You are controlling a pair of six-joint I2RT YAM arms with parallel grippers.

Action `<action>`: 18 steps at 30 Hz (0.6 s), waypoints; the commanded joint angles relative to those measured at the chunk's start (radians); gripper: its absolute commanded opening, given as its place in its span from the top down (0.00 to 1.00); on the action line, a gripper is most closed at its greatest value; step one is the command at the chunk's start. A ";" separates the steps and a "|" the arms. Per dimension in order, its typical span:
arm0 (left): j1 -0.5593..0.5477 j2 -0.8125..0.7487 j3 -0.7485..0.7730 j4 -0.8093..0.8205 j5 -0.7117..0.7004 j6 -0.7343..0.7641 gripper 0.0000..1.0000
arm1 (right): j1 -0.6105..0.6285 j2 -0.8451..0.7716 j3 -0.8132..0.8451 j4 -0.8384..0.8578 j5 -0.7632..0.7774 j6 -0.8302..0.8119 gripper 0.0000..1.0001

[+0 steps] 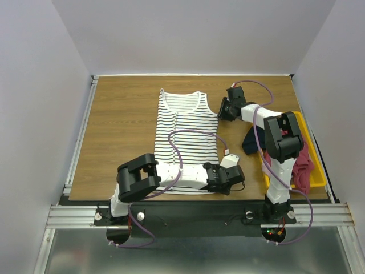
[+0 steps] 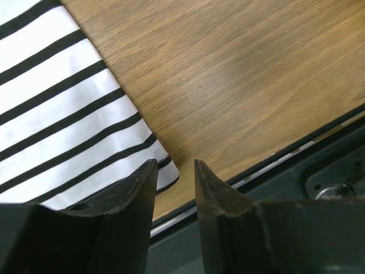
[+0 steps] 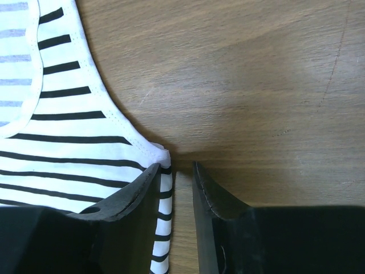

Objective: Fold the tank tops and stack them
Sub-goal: Fold the tank top

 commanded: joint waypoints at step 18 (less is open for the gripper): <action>-0.012 -0.164 -0.152 0.103 -0.038 -0.071 0.99 | 0.007 -0.075 0.000 0.051 -0.027 0.010 0.65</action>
